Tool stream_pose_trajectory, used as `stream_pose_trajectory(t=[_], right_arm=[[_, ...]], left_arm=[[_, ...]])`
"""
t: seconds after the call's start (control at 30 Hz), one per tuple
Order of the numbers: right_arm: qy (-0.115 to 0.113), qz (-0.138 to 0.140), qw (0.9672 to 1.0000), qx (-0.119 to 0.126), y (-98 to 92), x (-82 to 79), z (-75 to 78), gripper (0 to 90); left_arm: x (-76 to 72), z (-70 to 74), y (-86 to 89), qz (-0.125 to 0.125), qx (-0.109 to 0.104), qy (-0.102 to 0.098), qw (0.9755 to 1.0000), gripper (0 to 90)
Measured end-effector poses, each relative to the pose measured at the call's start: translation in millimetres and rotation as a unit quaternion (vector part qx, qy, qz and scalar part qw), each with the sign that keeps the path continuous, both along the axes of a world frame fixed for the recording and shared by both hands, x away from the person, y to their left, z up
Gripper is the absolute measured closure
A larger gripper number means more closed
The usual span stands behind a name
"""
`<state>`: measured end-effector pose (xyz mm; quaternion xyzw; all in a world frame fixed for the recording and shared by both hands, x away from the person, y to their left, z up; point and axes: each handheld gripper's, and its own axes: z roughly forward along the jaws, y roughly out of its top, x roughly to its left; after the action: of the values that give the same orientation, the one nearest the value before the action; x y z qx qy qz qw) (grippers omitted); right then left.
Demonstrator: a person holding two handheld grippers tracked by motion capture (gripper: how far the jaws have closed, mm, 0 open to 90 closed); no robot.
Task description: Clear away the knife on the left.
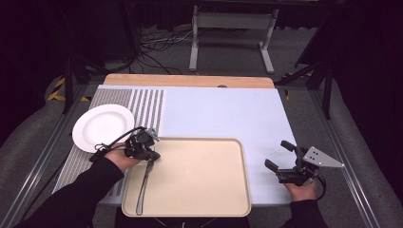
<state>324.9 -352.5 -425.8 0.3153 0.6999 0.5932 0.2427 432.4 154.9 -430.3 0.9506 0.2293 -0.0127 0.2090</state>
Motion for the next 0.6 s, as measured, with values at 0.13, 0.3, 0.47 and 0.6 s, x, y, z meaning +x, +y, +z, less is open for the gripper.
stream_pose_trajectory(t=[0.13,0.3,0.47,0.6], right_arm=[[0.001,0.000,1.0000,0.000,0.2,-0.3,0.0,1.1],[0.000,-0.002,1.0000,-0.001,-0.3,-0.7,-0.3,1.1],[0.001,-0.003,1.0000,-0.002,-0.1,-0.5,-0.5,1.1],[0.002,-0.001,1.0000,-0.003,0.1,0.1,-0.8,1.1]], left_arm=[[0.7,-0.2,4.7,0.003,-0.002,0.002,1.0000,90.0],[1.0,-0.2,9.2,0.008,-0.001,0.003,1.0000,90.0],[-0.4,0.1,10.8,0.009,0.002,0.002,1.0000,90.0],[-0.1,0.8,12.7,0.011,0.007,-0.001,0.9999,90.0]])
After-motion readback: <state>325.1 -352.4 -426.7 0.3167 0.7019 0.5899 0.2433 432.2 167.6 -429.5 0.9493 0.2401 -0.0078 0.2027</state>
